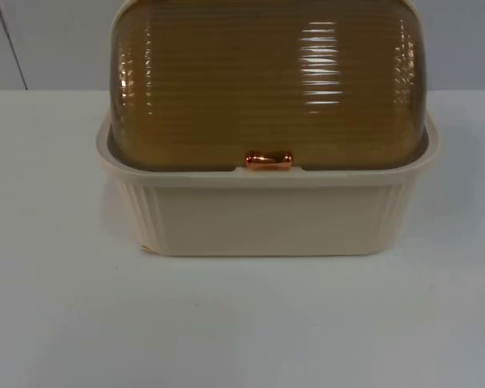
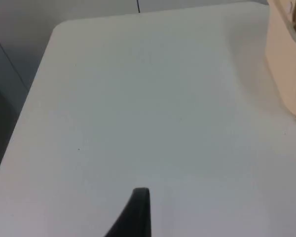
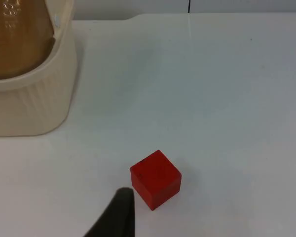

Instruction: Open the box lid with the left hand, place the block into the box with the right hand, then close the box lid with the left hand.

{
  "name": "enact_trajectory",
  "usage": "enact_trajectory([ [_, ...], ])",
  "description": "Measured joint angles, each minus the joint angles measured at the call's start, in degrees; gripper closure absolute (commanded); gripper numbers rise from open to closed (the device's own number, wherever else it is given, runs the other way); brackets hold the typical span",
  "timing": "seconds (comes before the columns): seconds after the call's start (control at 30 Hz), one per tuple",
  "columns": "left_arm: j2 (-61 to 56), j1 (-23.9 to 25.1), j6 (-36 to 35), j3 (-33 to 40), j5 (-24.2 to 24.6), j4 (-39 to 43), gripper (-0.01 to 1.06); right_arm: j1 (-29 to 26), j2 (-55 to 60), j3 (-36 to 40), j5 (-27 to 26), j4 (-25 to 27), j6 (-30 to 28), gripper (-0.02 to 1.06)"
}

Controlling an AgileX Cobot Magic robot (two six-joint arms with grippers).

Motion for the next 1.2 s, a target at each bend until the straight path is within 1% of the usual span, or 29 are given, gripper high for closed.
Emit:
enact_trajectory([
  [0.27,0.0,0.0,-1.3,0.0,0.0,0.0,0.12,0.0,0.0,0.0,0.0,0.0,0.1,0.00],
  [0.4,0.0,0.0,-2.0,0.0,0.0,0.2,0.12,0.0,0.0,0.0,0.0,-0.2,1.9,0.00],
  [0.6,0.0,0.0,-4.6,-0.3,-0.3,3.3,0.12,0.0,0.0,-0.1,0.0,-0.7,2.5,0.00],
  [0.73,0.1,0.0,-4.7,-2.8,-1.3,4.1,0.12,0.0,0.1,-2.6,0.0,-1.0,2.7,0.00],
  [0.83,3.9,0.0,-4.7,-5.9,-1.5,5.8,0.12,0.0,3.6,-6.4,-0.4,-1.8,2.8,0.00],
  [0.87,3.9,0.0,-4.7,-5.9,-1.5,5.8,0.12,0.0,3.6,-6.4,-0.4,-1.8,2.8,0.00],
  [0.93,8.0,0.0,-4.5,-8.0,-2.6,7.2,0.12,0.0,6.9,-9.2,-1.9,-2.3,4.1,0.00],
  [1.03,14.7,0.0,-4.4,-11.6,-7.5,9.0,0.12,0.0,12.2,-13.2,-6.0,-3.4,5.5,0.00],
  [1.07,17.0,0.0,-4.4,-13.0,-8.8,9.0,0.12,0.0,14.2,-14.3,-7.4,-3.7,5.8,0.00],
  [1.1,17.0,0.0,-4.4,-13.0,-8.8,9.0,0.12,0.0,14.2,-14.3,-7.4,-3.7,5.8,0.00],
  [1.2,23.8,0.0,-4.4,-17.4,-11.8,7.2,0.12,0.0,19.9,-17.9,-10.7,-5.3,6.0,0.00],
])
